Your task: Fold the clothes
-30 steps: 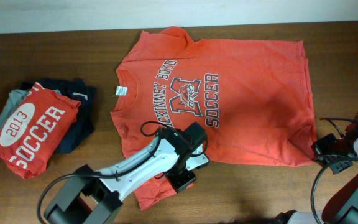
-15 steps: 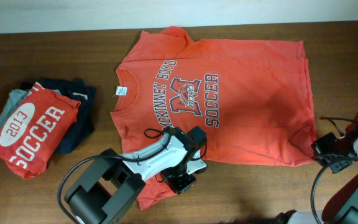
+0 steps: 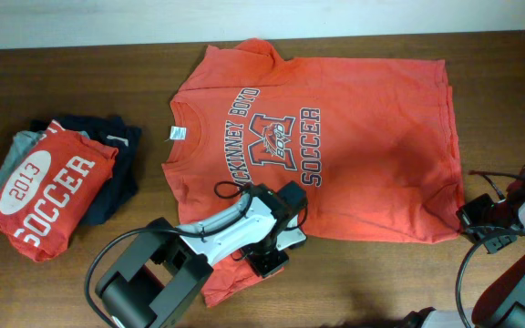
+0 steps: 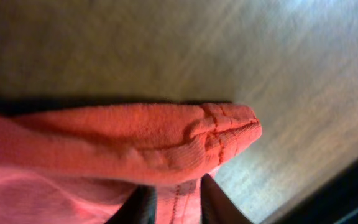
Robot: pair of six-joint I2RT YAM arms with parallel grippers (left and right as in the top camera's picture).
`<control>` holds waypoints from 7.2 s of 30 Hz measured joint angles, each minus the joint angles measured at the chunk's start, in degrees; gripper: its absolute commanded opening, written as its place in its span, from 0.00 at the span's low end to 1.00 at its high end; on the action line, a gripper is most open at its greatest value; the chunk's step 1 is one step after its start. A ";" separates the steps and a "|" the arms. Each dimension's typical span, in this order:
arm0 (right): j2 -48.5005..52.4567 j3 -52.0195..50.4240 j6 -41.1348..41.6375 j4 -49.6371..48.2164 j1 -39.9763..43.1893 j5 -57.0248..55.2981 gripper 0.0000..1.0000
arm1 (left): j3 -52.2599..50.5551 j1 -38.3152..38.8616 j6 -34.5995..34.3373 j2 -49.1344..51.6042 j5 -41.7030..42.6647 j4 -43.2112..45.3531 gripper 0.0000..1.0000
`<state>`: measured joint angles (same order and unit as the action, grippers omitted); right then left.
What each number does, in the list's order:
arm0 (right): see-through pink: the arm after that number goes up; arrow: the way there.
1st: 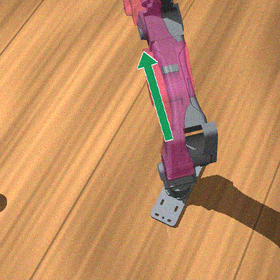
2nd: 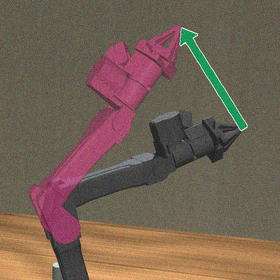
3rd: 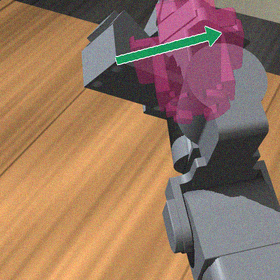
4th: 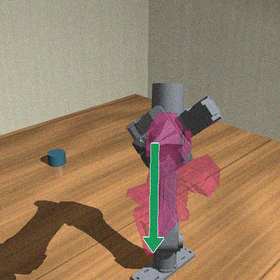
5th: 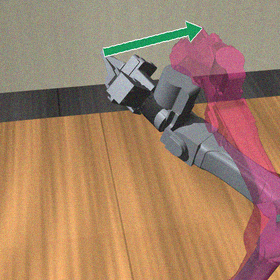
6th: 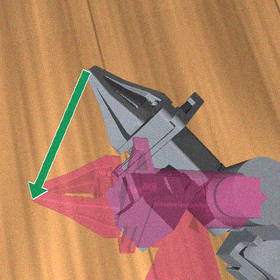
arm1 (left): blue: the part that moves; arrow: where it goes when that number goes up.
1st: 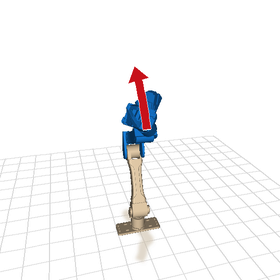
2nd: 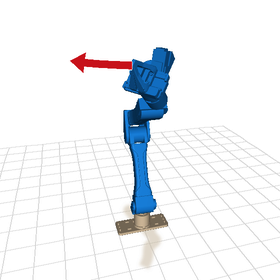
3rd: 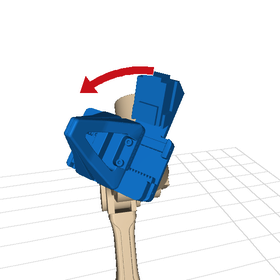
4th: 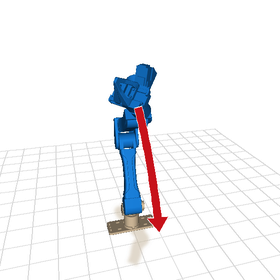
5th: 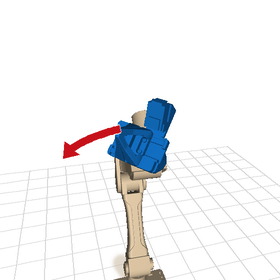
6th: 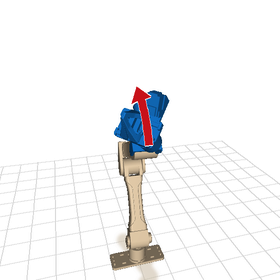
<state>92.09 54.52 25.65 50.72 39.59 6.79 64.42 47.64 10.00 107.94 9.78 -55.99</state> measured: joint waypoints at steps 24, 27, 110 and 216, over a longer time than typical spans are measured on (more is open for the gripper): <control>0.00 0.02 -0.17 -0.17 0.00 1.31 0.04 | 6.64 0.42 -7.43 4.81 -7.80 -3.13 0.12; 0.00 0.02 -0.17 -0.15 0.00 1.44 0.04 | 6.97 0.42 -7.43 5.25 -8.13 -4.46 0.00; -9.20 0.02 2.97 -18.71 -1.57 14.43 0.04 | 18.03 -9.44 -4.24 -1.25 -30.23 -4.26 0.04; -2.10 3.02 -0.52 -24.81 -3.34 14.40 0.94 | 37.59 -17.70 -4.55 4.94 -32.09 -13.38 0.52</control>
<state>90.00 57.54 25.12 25.91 36.25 21.19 102.02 29.93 5.45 112.88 -22.31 -69.36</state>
